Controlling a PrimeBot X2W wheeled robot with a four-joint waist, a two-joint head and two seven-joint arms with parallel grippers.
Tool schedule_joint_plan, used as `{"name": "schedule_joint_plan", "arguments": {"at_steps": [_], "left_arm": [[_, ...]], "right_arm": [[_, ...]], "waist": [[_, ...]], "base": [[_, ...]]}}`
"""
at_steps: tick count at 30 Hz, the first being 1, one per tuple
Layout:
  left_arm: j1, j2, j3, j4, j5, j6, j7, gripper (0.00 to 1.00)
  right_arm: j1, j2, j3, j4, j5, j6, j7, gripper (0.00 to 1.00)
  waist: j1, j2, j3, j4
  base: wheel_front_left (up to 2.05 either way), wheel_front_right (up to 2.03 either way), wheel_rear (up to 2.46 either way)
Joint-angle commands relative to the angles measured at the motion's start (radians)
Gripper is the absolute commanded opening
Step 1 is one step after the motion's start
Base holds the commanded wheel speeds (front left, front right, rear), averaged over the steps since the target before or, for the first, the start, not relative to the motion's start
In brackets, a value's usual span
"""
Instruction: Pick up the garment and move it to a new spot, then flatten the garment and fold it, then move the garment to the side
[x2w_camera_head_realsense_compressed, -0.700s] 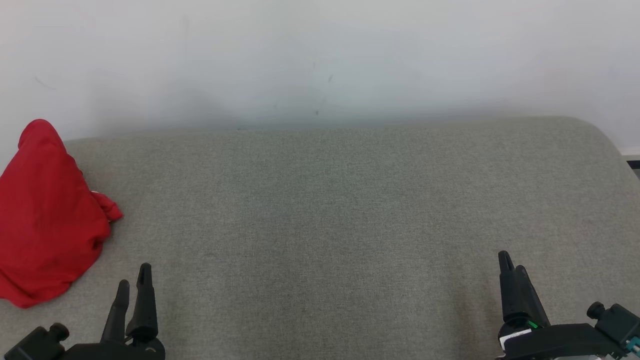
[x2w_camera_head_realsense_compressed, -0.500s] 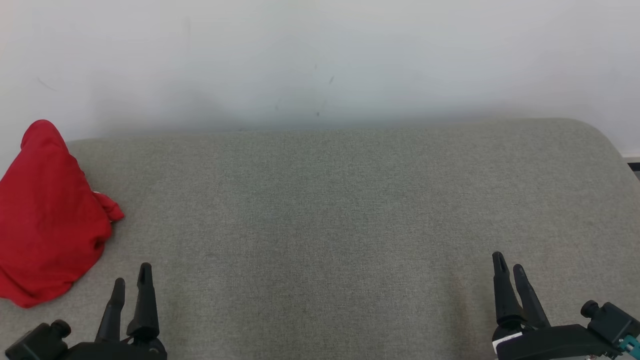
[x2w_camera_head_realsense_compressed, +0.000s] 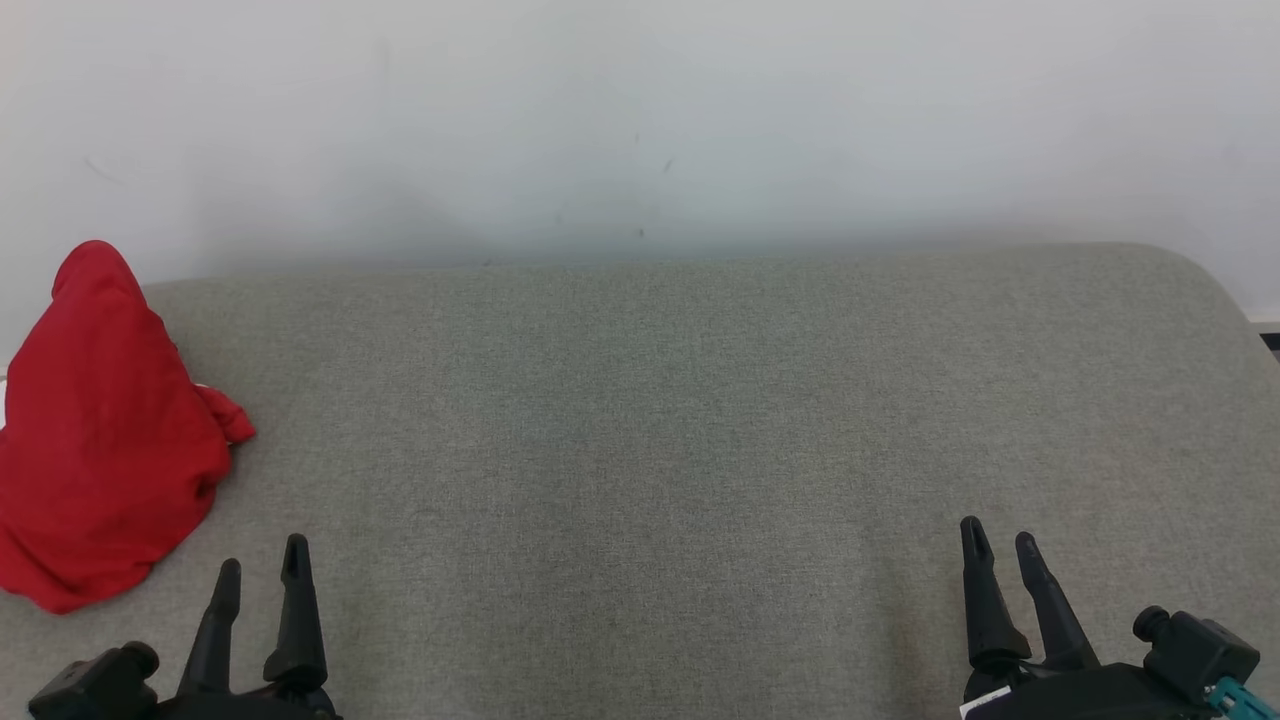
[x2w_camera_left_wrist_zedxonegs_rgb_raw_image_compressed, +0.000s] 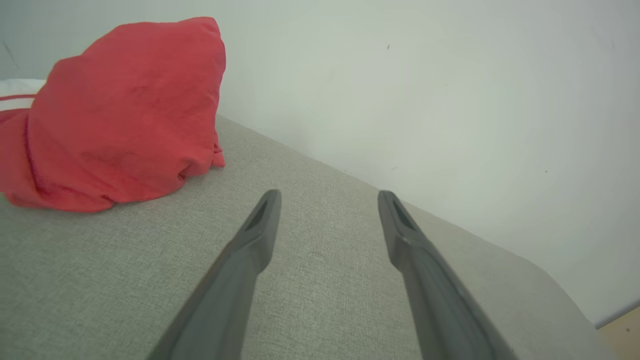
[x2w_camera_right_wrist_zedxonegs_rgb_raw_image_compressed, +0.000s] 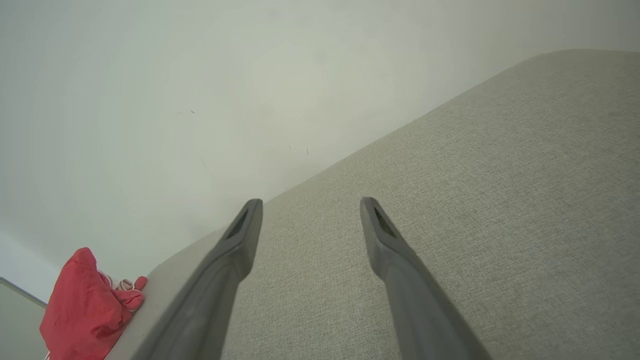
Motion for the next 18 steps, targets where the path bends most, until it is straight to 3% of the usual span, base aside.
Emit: {"name": "schedule_joint_plan", "arguments": {"at_steps": [1,18], "left_arm": [[0.003,0.011,-0.001,-0.017,0.032,0.004,-0.012,1.00],[0.023,0.021,-0.008,-0.042,0.196,0.024,-0.055,1.00]], "right_arm": [[-0.001,-0.003,0.005,-0.012,-0.032,-0.001,-0.011,1.00],[0.016,-0.004,0.021,-0.018,-0.199,-0.001,-0.054,1.00]], "waist": [[0.0000,0.0000,0.000,0.001],[0.0000,0.0000,-0.006,0.010]], "base": [[0.00,0.00,0.00],[0.00,0.00,0.00]]}}
